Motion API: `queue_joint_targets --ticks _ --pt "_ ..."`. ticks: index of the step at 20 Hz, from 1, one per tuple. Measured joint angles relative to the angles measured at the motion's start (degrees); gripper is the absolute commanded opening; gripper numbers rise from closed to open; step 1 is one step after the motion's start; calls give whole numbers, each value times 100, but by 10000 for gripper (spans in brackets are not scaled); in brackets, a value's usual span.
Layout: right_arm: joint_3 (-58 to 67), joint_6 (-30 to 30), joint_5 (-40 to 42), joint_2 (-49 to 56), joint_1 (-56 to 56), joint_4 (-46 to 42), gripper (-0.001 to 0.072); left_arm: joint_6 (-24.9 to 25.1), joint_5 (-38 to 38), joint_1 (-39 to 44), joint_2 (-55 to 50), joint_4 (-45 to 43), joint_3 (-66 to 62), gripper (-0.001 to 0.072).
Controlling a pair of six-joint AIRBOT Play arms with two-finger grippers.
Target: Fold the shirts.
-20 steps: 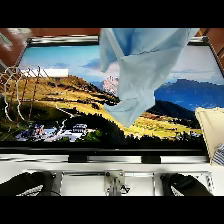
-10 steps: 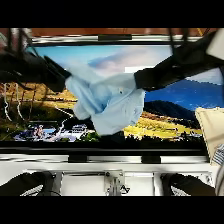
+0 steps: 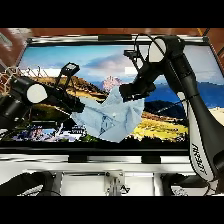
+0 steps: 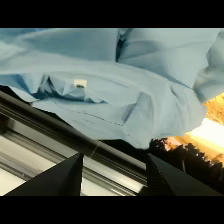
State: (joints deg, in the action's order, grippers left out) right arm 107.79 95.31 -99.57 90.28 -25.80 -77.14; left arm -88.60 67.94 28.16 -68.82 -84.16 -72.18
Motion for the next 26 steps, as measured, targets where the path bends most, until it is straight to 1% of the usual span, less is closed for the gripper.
queue_joint_targets --ticks 1,2,3,4,7,9,11,14,18,22,23,24,25,26 --pt "-4 -46 -28 39 0 -184 517 -31 -90 0 -74 -11 52 46" --pt "-4 -109 -127 61 4 -420 544 -63 -205 0 -144 -13 85 46" --pt "-11 -162 -251 79 7 -645 646 -76 -271 -2 -212 -15 114 46" --pt "-44 -243 -308 98 15 -835 665 -85 -356 -7 -262 -24 129 46" --pt "-472 -411 -455 118 125 -907 664 -107 -525 -111 -354 -24 160 46" --pt "-1038 -452 -382 120 216 -721 664 -122 -575 -238 -380 -28 168 46" --pt "-1655 -459 -74 120 214 -407 662 -125 -610 -376 -393 -28 170 46" --pt "-2323 -446 621 120 190 -133 662 -122 -640 -535 -402 -28 173 46" --pt "-2675 -291 1394 138 175 122 661 -46 -664 -610 -407 -28 173 46" --pt "-2903 -142 1875 186 107 468 641 7 -809 -645 -407 -31 173 46" --pt "-2983 -85 1974 192 46 455 493 9 -839 -649 -407 -28 173 46" --pt "-3062 -7 2044 197 -35 411 287 15 -876 -669 -407 -26 173 46" --pt "-3126 57 2079 199 -138 348 149 22 -901 -693 -407 -28 173 46" --pt "-3167 118 2111 195 -236 251 54 24 -911 -721 -407 -28 173 46"
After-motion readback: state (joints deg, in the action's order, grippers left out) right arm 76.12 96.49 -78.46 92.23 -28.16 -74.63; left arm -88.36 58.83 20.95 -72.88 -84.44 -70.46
